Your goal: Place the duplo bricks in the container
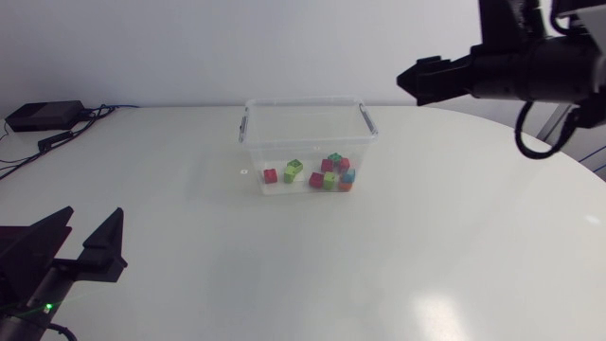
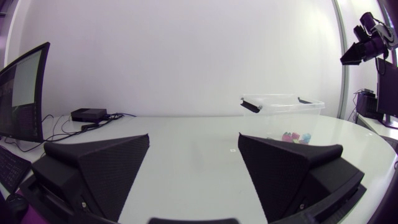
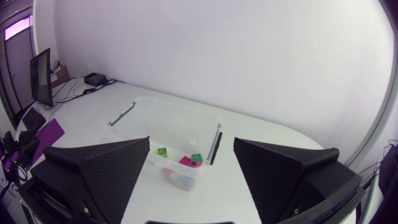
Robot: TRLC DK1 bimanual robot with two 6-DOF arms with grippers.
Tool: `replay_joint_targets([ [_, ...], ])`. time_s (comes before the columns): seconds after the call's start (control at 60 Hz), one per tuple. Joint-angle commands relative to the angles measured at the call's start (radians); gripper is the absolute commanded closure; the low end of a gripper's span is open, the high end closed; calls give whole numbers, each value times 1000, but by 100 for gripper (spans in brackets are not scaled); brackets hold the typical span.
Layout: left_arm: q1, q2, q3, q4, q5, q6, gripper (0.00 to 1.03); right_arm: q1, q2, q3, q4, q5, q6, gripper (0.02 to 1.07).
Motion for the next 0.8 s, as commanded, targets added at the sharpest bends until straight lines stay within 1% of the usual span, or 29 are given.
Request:
replay_joint_targets([
  [0.0,2,-12,-20,17,7,-16,4,-7,-79,-70,-31,37,16,7],
  [0.133,2,-12,-20,17,7,-18,4,-7,-234,-182,-23,117,11,7],
  [0.25,2,-12,-20,17,7,-16,4,-5,-384,-328,24,166,0,7],
  [0.433,2,-12,-20,17,7,-18,4,-7,-642,-555,79,191,9,7],
  [0.5,2,-12,-18,17,7,-16,4,-12,-717,-609,85,207,8,7],
  [0.783,-4,-8,-19,17,-1,-17,4,-80,-856,-758,140,190,28,7],
])
